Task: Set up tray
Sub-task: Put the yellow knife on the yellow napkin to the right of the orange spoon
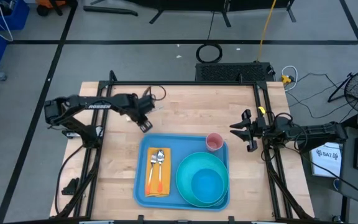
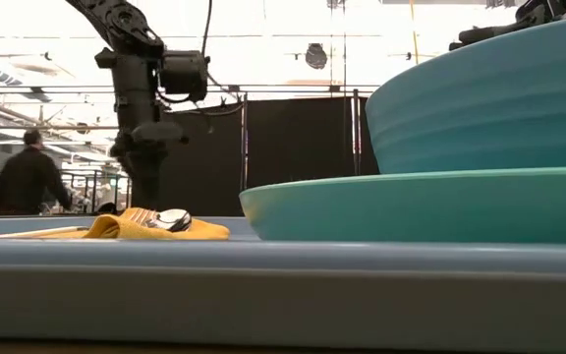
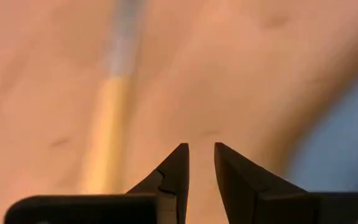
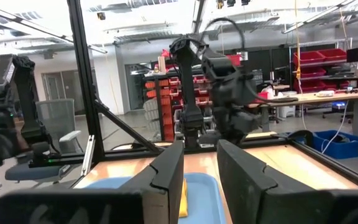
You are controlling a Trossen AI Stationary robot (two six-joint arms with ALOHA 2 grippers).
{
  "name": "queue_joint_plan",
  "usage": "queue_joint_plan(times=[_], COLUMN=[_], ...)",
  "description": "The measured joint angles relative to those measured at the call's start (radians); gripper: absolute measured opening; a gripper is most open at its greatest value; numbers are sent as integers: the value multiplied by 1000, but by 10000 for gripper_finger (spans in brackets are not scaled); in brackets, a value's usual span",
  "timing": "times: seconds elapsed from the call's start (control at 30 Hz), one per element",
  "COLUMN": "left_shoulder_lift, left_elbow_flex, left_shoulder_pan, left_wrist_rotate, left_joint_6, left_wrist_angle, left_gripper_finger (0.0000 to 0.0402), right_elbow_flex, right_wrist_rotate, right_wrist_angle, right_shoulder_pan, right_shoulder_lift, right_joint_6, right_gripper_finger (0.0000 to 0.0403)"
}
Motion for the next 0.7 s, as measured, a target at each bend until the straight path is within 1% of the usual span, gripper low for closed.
queue_joint_plan(times=[0.07,0.17,0.4,0.5,0.57,0.7], left_shoulder_lift=[2,13,13,29,45,89], left_elbow_flex=[0,-1,-1,-1,-1,-1], left_shoulder_pan=[41,85,145,169,186,214], left_wrist_rotate=[-38,-52,-32,-36,-47,-55], left_joint_6=[32,76,194,221,230,249], left_wrist_angle=[-42,-71,-54,-54,-62,-61], left_gripper_finger=[85,101,174,197,204,207], right_elbow_flex=[0,0,0,0,0,0], right_wrist_rotate=[0,0,0,0,0,0], right_wrist_angle=[-3,-5,-6,-6,-6,-8], right_shoulder_pan=[0,0,0,0,0,0], right_shoulder_lift=[1,2,3,3,3,3], right_joint_6=[-2,-2,-2,-2,-2,-2], right_gripper_finger=[89,89,89,89,89,89])
